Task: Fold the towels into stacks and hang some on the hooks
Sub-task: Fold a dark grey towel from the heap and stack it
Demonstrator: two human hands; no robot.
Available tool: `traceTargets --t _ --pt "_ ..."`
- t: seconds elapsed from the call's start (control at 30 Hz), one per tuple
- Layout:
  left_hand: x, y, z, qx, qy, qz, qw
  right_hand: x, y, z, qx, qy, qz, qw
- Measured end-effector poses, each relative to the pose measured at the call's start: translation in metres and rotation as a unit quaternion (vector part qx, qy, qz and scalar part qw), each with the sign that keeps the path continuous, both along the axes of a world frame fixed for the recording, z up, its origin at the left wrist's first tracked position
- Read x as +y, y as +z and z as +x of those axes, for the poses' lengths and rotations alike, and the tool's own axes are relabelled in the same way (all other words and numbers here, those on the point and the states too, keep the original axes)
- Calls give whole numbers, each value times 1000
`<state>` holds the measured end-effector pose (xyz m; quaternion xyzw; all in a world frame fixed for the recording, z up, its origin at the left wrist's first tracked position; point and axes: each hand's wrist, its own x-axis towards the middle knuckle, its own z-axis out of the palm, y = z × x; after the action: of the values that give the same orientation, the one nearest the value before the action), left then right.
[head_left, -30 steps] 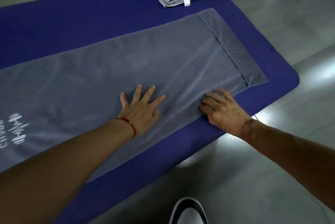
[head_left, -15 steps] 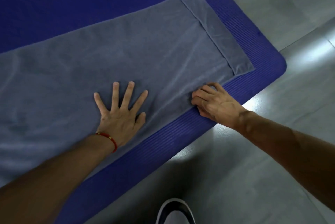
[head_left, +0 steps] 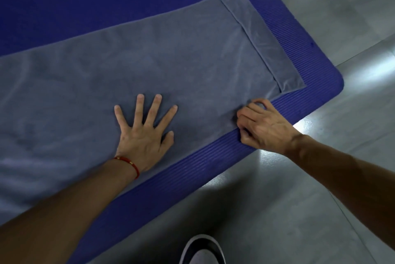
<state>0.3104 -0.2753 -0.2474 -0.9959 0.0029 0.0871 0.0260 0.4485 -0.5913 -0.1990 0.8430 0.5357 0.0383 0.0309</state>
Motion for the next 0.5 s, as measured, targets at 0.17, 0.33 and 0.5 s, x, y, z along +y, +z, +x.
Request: traceTargets --t 0.17,0.33,0.5 --pt "0 1 0 -8 2 -1 1000 -10 5 22 27 -428 47 902" --pt "-1 3 -1 1 6 4 1000 -24 4 75 159 -772 74 610" --pt "-5 8 7 -10 29 -19 999 -30 -7 91 177 -785 145 576"
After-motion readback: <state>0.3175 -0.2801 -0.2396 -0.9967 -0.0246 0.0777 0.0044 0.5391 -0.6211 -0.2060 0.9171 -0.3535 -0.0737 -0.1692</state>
